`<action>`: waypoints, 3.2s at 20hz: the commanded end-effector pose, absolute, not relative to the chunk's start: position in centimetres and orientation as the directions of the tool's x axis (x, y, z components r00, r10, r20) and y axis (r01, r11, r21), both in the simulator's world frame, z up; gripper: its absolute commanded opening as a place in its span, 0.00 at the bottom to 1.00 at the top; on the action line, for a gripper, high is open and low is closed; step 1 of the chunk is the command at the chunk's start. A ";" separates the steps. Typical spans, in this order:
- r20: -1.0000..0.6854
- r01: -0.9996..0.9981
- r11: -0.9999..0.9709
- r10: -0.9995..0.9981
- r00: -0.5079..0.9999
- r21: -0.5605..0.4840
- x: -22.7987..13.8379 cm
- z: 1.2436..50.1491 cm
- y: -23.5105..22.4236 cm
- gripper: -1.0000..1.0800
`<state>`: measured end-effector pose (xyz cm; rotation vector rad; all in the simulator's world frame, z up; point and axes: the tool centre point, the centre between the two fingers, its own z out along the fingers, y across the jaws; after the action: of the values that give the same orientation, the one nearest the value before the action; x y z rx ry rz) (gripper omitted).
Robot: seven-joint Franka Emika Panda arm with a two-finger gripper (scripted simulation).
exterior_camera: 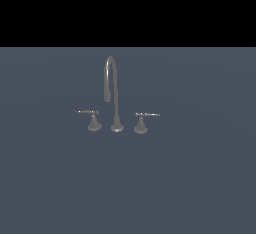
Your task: Turn on the faucet by rotating a designated handle.
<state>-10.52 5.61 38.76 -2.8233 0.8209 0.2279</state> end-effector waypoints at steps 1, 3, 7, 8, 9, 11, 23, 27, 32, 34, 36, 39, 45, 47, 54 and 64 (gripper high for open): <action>-0.222 -0.602 -0.787 -0.569 0.792 -0.133 -8.9 37.0 6.6 0.00; -0.236 -0.648 -0.752 -0.612 0.755 -0.122 -7.6 35.6 7.4 0.00; -0.256 -0.732 -0.675 -0.694 0.673 -0.094 -5.4 32.5 8.9 0.00; -0.259 -0.752 -0.654 -0.714 0.650 -0.085 -4.8 31.7 9.3 0.00; -0.262 -0.771 -0.632 -0.733 0.627 -0.077 -4.3 30.9 9.7 0.00; -0.263 -0.807 -0.588 -0.771 0.580 -0.058 -3.3 29.2 10.4 0.00; -0.194 -0.959 -0.283 -0.943 0.271 0.036 1.3 18.6 13.8 0.00; -0.146 -0.984 -0.174 -0.975 0.165 0.048 2.4 15.0 14.7 0.00; -0.083 -0.998 -0.054 -0.995 0.051 0.041 3.4 11.2 15.4 0.00; -0.062 -0.999 -0.017 -0.998 0.015 0.035 3.7 10.0 15.6 0.00; -0.044 -1.000 0.014 -0.999 -0.015 0.027 3.9 9.0 15.7 0.00; -0.023 -0.999 0.050 -0.998 -0.050 0.016 4.2 7.8 15.9 0.00; -0.001 -0.996 0.086 -0.996 -0.086 0.001 4.5 6.6 16.0 0.00; 0.000 -0.996 0.089 -0.996 -0.089 0.000 4.5 6.5 16.0 0.00; 0.000 -0.996 0.087 -0.996 -0.087 0.001 3.5 6.5 16.6 0.00; -0.001 -0.995 0.096 -0.995 -0.096 -0.017 2.1 6.9 17.4 0.00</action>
<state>2.15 17.42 6.91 -2.1025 2.3155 -0.0180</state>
